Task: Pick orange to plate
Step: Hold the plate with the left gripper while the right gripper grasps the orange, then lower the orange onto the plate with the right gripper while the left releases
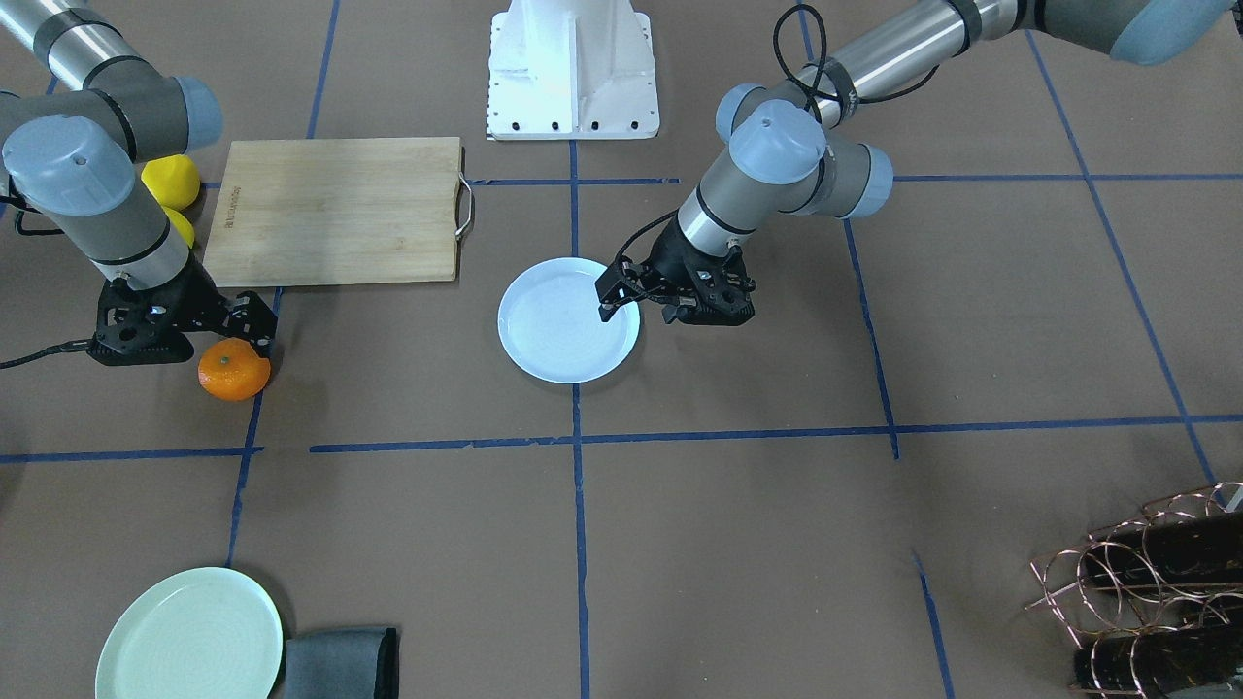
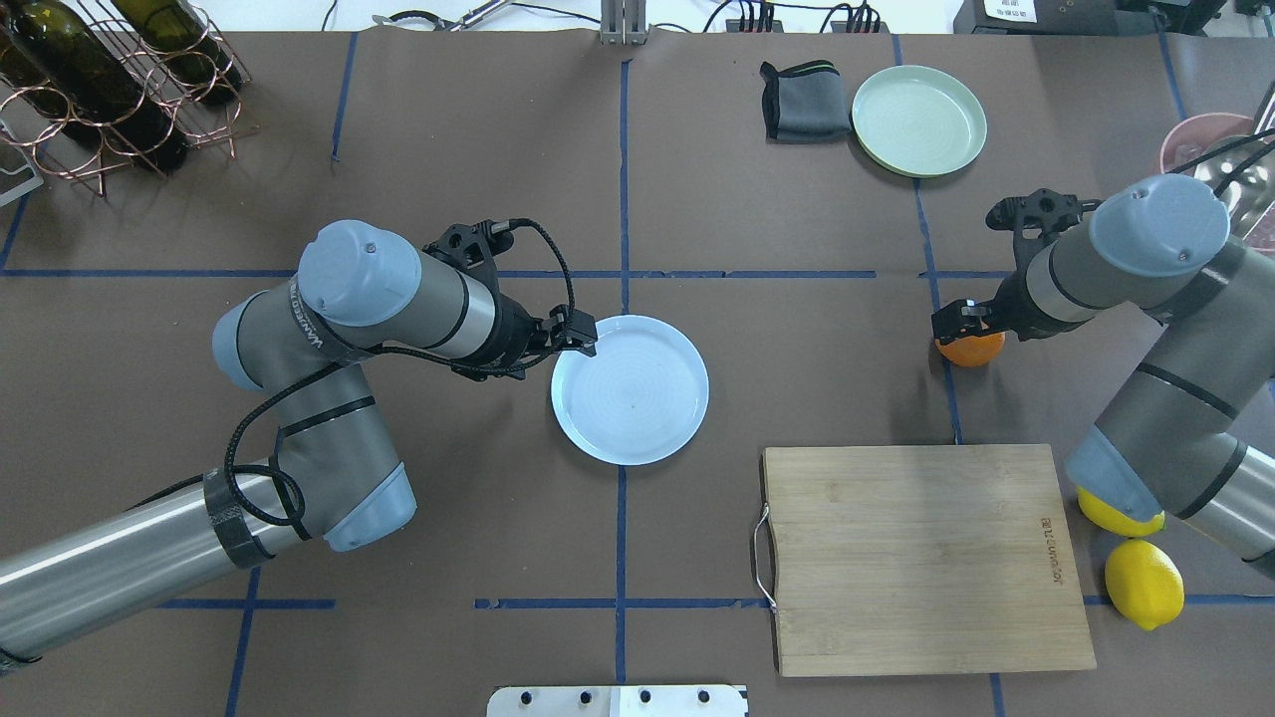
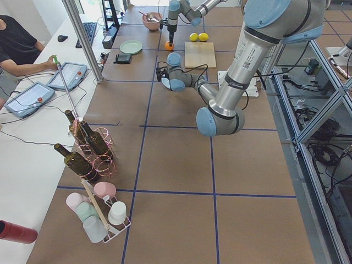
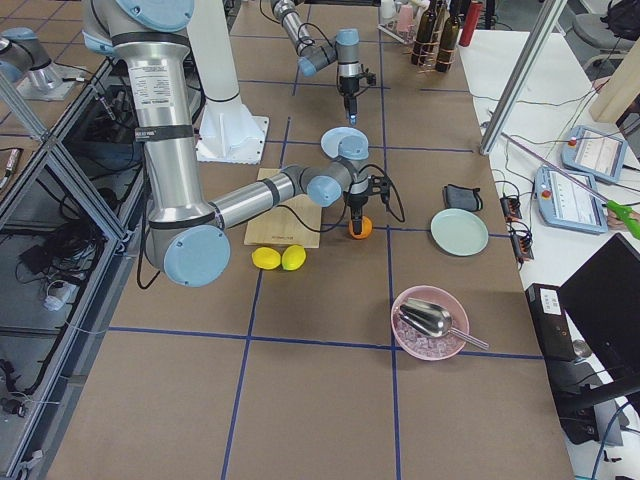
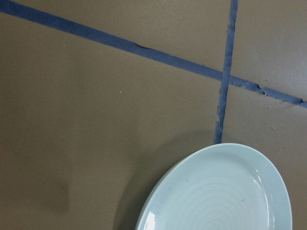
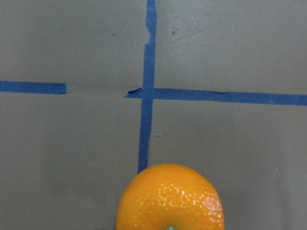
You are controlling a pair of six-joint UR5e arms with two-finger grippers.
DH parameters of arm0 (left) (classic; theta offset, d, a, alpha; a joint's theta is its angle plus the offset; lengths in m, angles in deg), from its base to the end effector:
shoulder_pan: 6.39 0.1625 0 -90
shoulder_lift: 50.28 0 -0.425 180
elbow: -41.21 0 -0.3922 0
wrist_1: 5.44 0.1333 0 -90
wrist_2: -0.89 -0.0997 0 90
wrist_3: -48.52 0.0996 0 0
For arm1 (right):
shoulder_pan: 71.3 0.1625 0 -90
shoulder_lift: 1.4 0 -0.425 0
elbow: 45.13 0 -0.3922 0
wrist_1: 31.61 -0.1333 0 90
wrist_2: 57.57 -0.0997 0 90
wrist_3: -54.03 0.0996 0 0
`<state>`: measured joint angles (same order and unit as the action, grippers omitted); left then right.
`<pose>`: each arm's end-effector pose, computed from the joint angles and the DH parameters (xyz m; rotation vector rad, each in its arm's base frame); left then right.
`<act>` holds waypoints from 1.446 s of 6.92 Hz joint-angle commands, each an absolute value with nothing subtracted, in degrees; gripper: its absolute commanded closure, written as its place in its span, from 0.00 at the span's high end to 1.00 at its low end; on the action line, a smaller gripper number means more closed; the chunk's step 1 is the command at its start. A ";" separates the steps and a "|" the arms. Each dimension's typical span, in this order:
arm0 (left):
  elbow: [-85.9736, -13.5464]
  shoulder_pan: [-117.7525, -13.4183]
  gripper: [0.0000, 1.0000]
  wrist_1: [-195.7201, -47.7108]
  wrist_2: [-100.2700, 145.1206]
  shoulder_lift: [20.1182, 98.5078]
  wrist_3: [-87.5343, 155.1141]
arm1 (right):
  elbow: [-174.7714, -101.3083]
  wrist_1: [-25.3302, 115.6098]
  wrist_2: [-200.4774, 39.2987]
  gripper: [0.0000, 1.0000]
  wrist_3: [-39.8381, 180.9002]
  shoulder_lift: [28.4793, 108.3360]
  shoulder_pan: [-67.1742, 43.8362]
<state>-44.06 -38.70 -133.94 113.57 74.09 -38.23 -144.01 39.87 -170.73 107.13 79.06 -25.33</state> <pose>0.5436 -0.4561 0.2610 0.0269 1.2224 -0.2073 -0.3335 -0.4805 0.4710 0.1282 -0.7342 0.0206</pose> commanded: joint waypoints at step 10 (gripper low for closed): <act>-54.63 -39.43 0.99 -136.11 113.48 68.23 -38.40 | -146.47 40.89 -174.37 0.00 116.53 69.17 -26.90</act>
